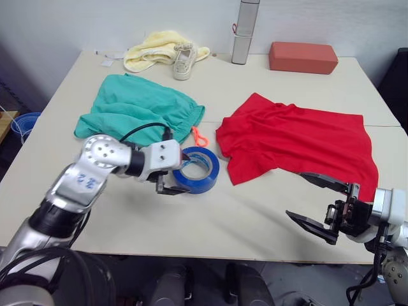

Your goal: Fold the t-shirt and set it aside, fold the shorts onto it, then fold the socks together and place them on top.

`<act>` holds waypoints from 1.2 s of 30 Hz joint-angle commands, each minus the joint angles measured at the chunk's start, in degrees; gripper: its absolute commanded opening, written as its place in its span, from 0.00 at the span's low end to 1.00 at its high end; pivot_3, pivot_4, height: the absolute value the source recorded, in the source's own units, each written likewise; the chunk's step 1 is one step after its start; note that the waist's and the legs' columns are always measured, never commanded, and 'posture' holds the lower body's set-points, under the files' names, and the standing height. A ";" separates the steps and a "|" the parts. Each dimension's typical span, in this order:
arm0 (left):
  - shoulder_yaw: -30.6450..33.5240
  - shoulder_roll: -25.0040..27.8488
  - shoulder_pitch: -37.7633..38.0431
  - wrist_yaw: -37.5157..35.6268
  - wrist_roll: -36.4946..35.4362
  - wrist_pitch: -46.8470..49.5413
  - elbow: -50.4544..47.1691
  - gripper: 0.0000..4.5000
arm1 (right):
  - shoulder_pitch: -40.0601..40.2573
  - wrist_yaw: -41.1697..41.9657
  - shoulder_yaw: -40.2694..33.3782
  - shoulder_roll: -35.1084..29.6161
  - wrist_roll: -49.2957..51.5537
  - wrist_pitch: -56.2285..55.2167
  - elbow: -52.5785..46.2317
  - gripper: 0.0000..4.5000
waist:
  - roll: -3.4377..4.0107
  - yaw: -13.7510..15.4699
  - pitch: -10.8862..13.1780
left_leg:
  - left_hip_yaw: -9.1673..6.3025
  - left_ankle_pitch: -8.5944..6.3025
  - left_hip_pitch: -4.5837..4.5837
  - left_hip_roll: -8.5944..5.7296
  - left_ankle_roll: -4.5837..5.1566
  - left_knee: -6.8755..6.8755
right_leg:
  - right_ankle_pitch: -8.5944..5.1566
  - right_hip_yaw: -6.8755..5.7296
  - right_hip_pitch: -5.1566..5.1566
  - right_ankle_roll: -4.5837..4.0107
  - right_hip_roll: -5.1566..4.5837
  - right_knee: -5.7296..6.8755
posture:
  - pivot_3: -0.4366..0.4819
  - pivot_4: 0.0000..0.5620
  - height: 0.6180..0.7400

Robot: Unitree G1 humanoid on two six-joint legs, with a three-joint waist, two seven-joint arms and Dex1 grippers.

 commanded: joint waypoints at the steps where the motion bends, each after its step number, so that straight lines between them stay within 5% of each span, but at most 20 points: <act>1: -3.70 -2.17 -1.73 -1.10 4.83 -2.63 3.46 0.99 | 1.52 -1.31 -0.40 0.81 0.01 -0.29 -3.54 1.00 | 0.00 -0.02 0.00 | 0.01 -0.02 0.01 0.04 0.00 0.01 | 0.00 0.08 0.00 0.00 -0.09 0.01 | 0.48 0.27 1.00; 5: -5.11 -5.65 -2.85 -0.43 7.93 -3.08 6.99 0.95 | 3.48 -3.47 -0.38 2.04 -0.44 -0.18 -5.68 1.00 | -0.01 0.02 0.00 | -0.07 -0.02 -0.01 0.10 -0.03 0.07 | -0.05 0.18 -0.04 -0.10 -0.26 0.15 | 0.48 0.27 1.00; 15: -4.10 -5.90 -2.23 -8.42 5.54 -0.02 4.33 0.33 | 3.01 -3.35 0.67 2.74 -1.84 -0.91 -3.84 1.00 | -0.02 -0.09 0.00 | -0.21 -0.06 -0.07 0.11 0.02 0.33 | -0.07 0.10 0.01 -0.13 -0.37 0.26 | 0.48 0.27 1.00; 18: -0.41 -3.99 0.08 -11.68 0.88 0.95 2.77 0.30 | 0.89 -0.88 1.85 1.19 -0.07 1.69 -2.21 1.00 | -0.01 -0.27 0.00 | -0.22 -0.06 -0.07 0.11 0.02 0.36 | -0.08 0.09 0.02 -0.14 -0.37 0.27 | 0.48 0.27 1.00; 21: 9.06 -4.56 4.47 -14.74 -11.98 3.62 -2.04 0.30 | -1.78 -1.88 2.60 1.39 3.94 5.63 -3.33 1.00 | -0.01 -0.63 0.01 | -0.25 -0.07 -0.07 0.13 0.01 0.37 | -0.13 0.08 0.00 -0.22 -0.41 0.35 | 0.48 0.27 1.00; 24: 19.64 -0.40 11.03 -12.66 -16.20 4.61 -5.96 0.30 | -4.41 -3.23 3.44 1.18 7.37 9.82 -5.38 1.00 | -0.08 -1.12 0.06 | -0.53 -0.07 -0.19 0.19 -0.04 0.55 | -0.17 -0.11 0.02 -0.29 -0.47 0.41 | 0.48 0.27 1.00; 31: 49.69 5.85 33.78 2.09 -15.78 14.13 -13.41 0.30 | -9.81 -1.58 10.13 4.97 4.57 7.52 -8.26 1.00 | -0.12 -2.36 0.13 | -0.63 -0.11 -0.05 0.23 -0.20 0.44 | -0.32 -0.23 0.08 -0.43 -0.45 0.55 | 0.48 0.27 1.00; 33: 60.83 6.56 42.05 5.06 -12.63 15.61 -11.22 0.30 | -12.04 -1.02 12.33 5.44 4.37 7.98 -8.22 1.00 | -0.22 -2.60 0.16 | -0.63 -0.16 -0.06 0.23 -0.23 0.44 | -0.32 -0.21 0.08 -0.43 -0.47 0.53 | 0.48 0.27 1.00; 36: 68.16 7.05 48.75 8.50 -9.90 13.74 -4.39 0.30 | -13.11 0.09 13.87 5.17 4.28 8.80 -7.84 1.00 | -0.32 -2.81 0.20 | -0.62 -0.26 -0.06 0.26 -0.35 0.42 | -0.34 -0.19 0.03 -0.45 -0.43 0.51 | 0.48 0.27 1.00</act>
